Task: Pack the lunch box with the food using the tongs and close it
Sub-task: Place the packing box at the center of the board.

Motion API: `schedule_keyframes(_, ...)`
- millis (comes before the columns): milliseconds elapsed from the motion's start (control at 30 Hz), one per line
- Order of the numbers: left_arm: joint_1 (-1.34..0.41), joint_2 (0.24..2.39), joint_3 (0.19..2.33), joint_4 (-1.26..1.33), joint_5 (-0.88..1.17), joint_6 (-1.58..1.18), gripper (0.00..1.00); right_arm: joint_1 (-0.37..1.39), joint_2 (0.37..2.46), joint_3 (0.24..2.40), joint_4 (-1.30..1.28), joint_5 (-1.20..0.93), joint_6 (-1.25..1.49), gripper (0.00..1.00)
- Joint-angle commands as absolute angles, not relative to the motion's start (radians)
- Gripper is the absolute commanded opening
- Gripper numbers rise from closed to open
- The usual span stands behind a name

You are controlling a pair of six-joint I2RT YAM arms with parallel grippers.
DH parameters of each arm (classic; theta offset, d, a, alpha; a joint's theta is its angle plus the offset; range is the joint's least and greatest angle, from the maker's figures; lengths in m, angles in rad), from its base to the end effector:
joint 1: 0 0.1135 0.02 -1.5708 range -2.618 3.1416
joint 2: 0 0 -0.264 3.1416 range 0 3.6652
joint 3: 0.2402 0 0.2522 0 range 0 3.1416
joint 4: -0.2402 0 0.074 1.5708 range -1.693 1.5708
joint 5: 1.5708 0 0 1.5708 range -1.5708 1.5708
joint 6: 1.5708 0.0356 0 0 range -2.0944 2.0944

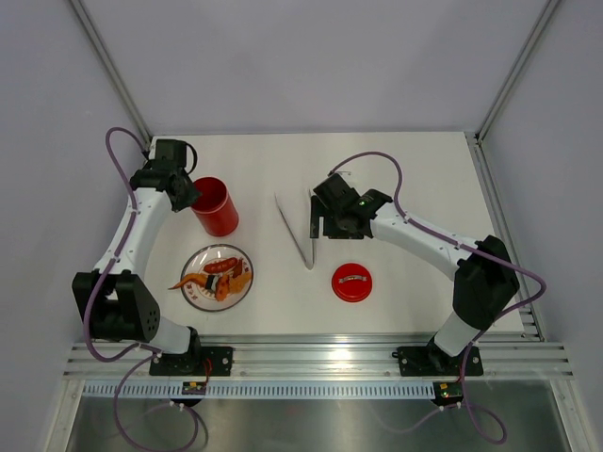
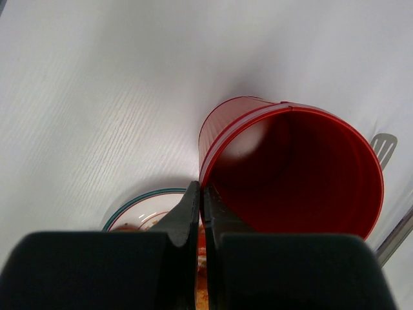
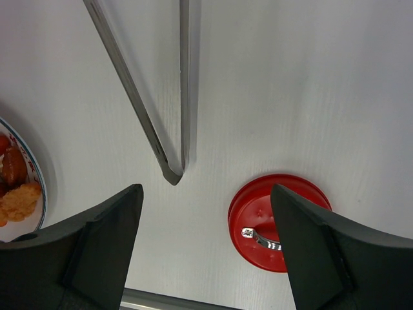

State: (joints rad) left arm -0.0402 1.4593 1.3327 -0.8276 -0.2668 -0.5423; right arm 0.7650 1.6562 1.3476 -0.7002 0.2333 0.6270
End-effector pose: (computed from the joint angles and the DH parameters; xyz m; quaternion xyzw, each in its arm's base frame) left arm 0.3040 -0.0028 0.3161 -0.2737 0.9048 0.0350 0.3245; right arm 0.2596 0.2378 0.2674 -0.0336 0.9542 0.0908 0.2831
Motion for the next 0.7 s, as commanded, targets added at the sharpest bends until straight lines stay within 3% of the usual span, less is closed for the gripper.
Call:
schedule_keyframes(0,-0.037,1.457,1.348,-0.713,-0.301,-0.548,0.00,0.776,1.654,1.342,-0.675,0.225,0.641,0.88)
schedule_keyframes(400,-0.048,1.537,1.328,-0.730,-0.322,-0.537,0.02,0.813,1.735,1.391,-0.649,0.270,0.558,0.98)
schedule_keyframes(500,-0.049,1.545,1.325,-0.730,-0.324,-0.537,0.12,0.821,1.785,1.407,-0.615,0.265,0.523,0.99)
schedule_keyframes(533,-0.049,1.546,1.325,-0.730,-0.322,-0.535,0.21,0.827,1.799,1.413,-0.603,0.267,0.511,0.99)
schedule_keyframes(633,-0.054,1.549,1.330,-0.733,-0.316,-0.526,0.28,0.837,1.839,1.422,-0.560,0.256,0.494,0.99)
schedule_keyframes(667,-0.054,1.551,1.333,-0.735,-0.316,-0.523,0.38,0.838,1.857,1.424,-0.549,0.244,0.489,1.00)
